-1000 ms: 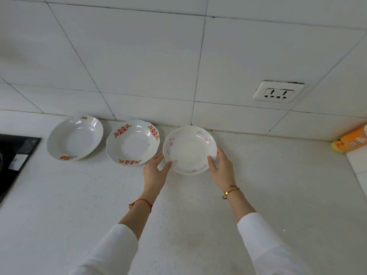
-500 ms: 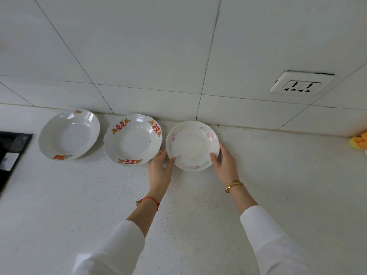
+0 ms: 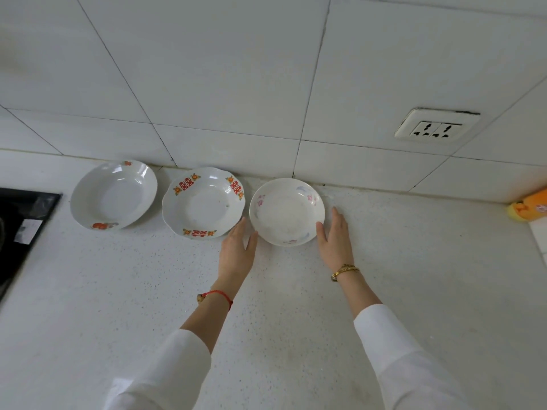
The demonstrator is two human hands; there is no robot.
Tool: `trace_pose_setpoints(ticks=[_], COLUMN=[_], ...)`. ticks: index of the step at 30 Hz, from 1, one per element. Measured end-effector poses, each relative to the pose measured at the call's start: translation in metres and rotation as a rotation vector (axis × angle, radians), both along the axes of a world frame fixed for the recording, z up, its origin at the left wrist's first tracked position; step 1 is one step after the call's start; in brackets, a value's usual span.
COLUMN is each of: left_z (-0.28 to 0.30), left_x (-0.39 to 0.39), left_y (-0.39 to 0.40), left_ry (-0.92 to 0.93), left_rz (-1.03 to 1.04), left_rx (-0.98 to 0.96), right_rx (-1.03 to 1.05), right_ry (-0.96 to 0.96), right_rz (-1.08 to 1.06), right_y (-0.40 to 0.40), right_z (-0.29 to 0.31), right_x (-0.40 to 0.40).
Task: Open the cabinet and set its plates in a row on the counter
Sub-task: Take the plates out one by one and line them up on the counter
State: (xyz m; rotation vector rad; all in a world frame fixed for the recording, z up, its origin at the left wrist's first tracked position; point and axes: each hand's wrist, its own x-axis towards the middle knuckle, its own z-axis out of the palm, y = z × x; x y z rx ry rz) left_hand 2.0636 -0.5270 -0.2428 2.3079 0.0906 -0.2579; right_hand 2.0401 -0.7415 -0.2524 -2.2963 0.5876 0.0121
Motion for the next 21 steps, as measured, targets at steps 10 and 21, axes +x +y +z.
trace_pose_setpoints(ticks=[10, 21], left_z=[0.063, 0.116], left_x=[-0.073, -0.203], left_y=[0.055, 0.124], left_ry=[-0.146, -0.305], left_rz=[-0.089, 0.001], left_rx=[0.111, 0.186], right_rx=[-0.009, -0.013], right_ry=[-0.047, -0.129], right_rz=[0.14, 0.352], right_y=[0.022, 0.077], right_z=[0.051, 0.094], right_x=[-0.073, -0.167])
